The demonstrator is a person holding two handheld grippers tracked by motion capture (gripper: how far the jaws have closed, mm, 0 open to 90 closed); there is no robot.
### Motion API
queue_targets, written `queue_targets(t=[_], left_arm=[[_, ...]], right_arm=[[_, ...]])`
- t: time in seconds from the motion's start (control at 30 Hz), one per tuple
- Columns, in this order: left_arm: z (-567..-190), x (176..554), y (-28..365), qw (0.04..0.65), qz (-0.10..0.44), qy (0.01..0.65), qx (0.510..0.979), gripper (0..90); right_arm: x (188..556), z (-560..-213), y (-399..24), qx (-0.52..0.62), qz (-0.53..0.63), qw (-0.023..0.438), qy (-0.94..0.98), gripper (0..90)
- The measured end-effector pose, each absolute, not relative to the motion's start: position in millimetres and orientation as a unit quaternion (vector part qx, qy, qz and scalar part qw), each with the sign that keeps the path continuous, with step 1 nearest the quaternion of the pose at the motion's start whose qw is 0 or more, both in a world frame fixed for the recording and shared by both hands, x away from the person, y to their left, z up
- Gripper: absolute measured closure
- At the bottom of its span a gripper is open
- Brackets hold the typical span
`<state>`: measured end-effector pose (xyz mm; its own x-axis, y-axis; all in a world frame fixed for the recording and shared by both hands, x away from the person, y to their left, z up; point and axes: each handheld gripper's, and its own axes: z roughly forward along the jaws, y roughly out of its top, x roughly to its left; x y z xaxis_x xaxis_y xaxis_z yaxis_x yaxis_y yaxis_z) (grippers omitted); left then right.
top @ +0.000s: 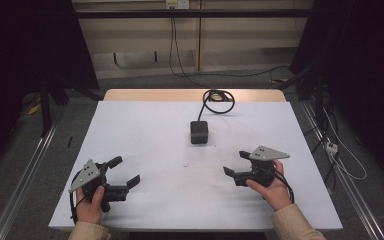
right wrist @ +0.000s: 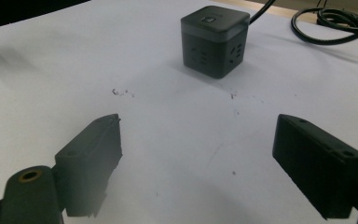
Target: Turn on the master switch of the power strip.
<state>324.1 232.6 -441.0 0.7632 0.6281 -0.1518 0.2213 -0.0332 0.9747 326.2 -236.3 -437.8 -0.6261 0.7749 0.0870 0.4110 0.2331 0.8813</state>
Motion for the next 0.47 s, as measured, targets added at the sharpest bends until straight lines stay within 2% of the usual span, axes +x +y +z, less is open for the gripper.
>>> queue_targets(t=[0.47], left_arm=[[-441,324,231,0.622,0.161,0.304,0.704,2.8]], right_arm=[[297,-447,-266,0.395,0.471,0.194,0.765,14.5]])
